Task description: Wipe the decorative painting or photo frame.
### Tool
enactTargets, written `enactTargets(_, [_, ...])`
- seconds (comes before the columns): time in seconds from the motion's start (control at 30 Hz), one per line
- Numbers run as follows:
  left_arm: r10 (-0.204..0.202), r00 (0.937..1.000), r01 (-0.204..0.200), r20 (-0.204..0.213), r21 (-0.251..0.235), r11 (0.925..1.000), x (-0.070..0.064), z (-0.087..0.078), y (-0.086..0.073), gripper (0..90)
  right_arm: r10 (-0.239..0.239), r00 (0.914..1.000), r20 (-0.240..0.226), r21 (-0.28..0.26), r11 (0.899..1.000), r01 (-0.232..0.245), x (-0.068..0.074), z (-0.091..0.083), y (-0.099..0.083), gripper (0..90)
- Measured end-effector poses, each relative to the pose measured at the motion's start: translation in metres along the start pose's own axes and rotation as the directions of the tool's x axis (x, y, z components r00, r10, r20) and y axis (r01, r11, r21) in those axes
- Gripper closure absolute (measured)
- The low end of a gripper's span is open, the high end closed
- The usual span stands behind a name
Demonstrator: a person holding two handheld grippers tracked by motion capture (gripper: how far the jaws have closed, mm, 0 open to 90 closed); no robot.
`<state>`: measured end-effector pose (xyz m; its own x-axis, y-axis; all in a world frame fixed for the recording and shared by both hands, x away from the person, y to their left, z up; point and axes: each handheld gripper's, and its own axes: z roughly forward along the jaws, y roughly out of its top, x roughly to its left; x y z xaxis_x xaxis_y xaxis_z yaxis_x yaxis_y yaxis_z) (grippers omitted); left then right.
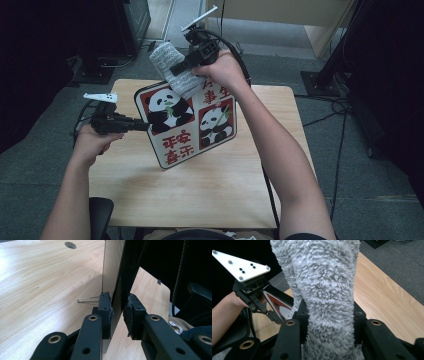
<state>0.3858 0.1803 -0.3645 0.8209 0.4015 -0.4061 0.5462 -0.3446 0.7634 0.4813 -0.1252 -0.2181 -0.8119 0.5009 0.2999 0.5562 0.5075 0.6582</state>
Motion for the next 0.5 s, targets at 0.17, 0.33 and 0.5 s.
enactTargets(0.17, [0.0, 1.0, 0.0, -0.001, 0.001, 1.0, 0.0, 0.0, 0.0, 76.4, 0.008, 1.0, 0.001, -0.008, 1.0, -0.008, -0.004, -0.004, -0.003, 64.0])
enactTargets(0.33, [-0.002, 1.0, 0.002, 0.001, 0.0, 1.0, 0.0, 0.0, 0.0, 76.4, 0.01, 0.9999, 0.007, -0.013, 1.0, -0.01, -0.008, -0.007, -0.005, 64.0])
enactTargets(0.5, [-0.002, 1.0, 0.002, 0.001, 0.0, 1.0, 0.001, 0.0, 0.0, 76.5, 0.021, 0.9997, 0.012, -0.021, 1.0, -0.021, -0.012, -0.01, -0.007, 64.0])
